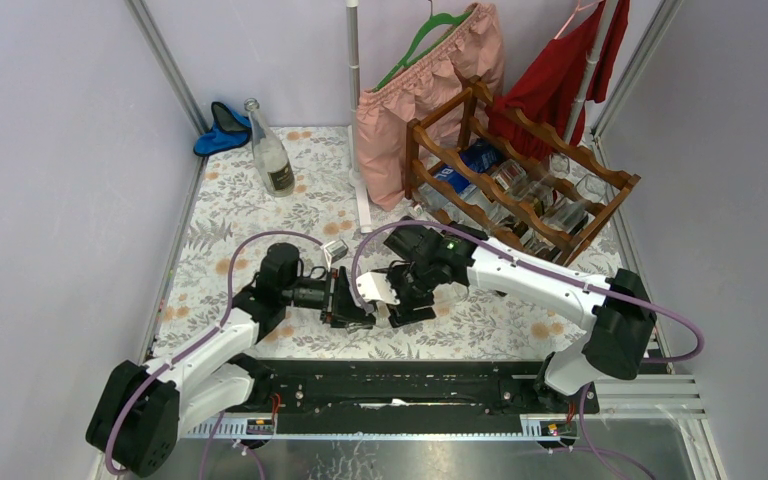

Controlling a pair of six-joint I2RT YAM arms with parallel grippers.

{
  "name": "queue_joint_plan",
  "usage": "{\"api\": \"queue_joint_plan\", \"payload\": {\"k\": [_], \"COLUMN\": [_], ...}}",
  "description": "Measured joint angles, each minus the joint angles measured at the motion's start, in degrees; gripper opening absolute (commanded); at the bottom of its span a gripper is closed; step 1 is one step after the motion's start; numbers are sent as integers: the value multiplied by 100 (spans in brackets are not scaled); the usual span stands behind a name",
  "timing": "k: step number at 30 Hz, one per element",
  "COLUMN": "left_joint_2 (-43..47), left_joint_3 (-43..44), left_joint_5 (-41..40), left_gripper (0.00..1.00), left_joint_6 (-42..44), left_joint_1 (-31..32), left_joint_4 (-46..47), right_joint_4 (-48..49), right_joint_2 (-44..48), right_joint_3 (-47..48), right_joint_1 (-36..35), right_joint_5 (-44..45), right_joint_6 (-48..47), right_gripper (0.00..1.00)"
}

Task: Put the wine bottle on the wine rack
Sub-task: Pick up the wine bottle from the center of the board.

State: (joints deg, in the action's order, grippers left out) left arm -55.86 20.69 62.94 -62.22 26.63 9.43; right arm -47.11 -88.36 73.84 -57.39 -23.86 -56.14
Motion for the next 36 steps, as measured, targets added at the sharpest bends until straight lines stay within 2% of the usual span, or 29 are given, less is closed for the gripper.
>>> {"api": "queue_joint_plan", "payload": {"k": [6,15,22,29,36], "left_joint_2": [11,9,131,487,280], "left_joint_3": [-70,-127,-243,-361,-354], "left_joint_5": [-35,-44,-138,-337,-874], "left_gripper": [0,0,0,0,0], "left_joint_6": [-175,-280,-334,-529,-651], "left_joint_1": [33,33,26,-66,-83], "left_joint_4": [155,391,590,894,1696], "right_joint_4": [245,317,-219,-627,-634], "right_joint_2": [0,31,358,1158,1862], "right_joint_3": [24,101,914,1845,1937], "right_joint_1": [-4,-4,144,1082,2006], "right_joint_5": [61,90,-293,-1290,-1996], "right_joint_6": [164,361,461,588,879], "right_gripper": [99,100,100,100,100]}}
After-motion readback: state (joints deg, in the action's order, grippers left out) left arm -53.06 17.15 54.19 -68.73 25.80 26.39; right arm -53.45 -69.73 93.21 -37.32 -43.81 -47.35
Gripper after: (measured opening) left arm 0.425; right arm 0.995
